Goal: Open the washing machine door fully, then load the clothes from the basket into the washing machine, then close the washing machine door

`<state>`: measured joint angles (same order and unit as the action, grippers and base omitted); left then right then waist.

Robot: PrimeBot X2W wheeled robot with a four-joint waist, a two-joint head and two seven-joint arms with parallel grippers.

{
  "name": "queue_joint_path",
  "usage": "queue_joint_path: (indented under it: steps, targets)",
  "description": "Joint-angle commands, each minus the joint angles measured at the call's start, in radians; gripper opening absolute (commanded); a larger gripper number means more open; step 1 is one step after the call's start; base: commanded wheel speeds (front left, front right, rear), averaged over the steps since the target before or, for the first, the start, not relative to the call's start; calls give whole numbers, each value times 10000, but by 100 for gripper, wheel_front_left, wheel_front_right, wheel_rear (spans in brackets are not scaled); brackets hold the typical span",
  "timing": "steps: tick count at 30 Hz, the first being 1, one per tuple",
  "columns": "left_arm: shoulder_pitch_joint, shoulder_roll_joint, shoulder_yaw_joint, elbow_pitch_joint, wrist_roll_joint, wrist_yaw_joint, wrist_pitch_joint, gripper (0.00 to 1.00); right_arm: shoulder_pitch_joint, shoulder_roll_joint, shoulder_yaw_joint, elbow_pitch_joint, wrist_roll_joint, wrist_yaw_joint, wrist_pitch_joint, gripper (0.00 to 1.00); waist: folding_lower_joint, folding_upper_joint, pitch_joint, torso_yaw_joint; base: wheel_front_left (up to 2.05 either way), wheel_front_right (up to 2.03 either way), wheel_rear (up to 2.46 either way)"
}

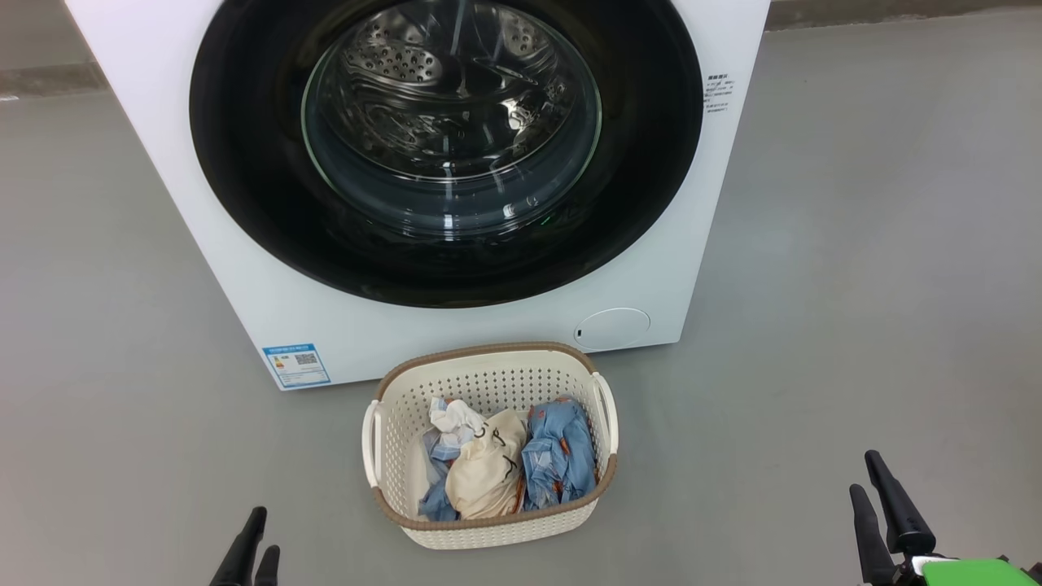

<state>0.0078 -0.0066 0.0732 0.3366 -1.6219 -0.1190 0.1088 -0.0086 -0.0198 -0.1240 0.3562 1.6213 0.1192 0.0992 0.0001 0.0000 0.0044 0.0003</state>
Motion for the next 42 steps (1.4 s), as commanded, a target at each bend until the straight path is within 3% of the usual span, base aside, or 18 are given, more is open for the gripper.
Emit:
queue_joint_path:
  steps: [1, 3, 14, 42]
  targets:
    - [-291, 135, 3, -272, 51, -30, -91, 100, -263, -69, 43, -280, -4, 6, -75, 100, 11, 0, -5, 5, 0, 0, 0]
    - [-294, 149, -24, -308, 99, -32, -151, 100, -266, -72, 76, -296, -53, 8, -135, 100, 22, 0, -27, 12, 0, 0, 0]
    - [-354, 313, -194, -528, 755, -40, -485, 100, -349, -104, 229, -385, -863, 18, -459, 100, 0, 0, -7, 42, 0, 0, 0]
    - [-445, 681, -648, -990, 4425, -59, -1293, 100, -507, -318, 797, -687, -4708, 42, -1249, 100, -1, 0, 37, 136, 0, 0, 0]
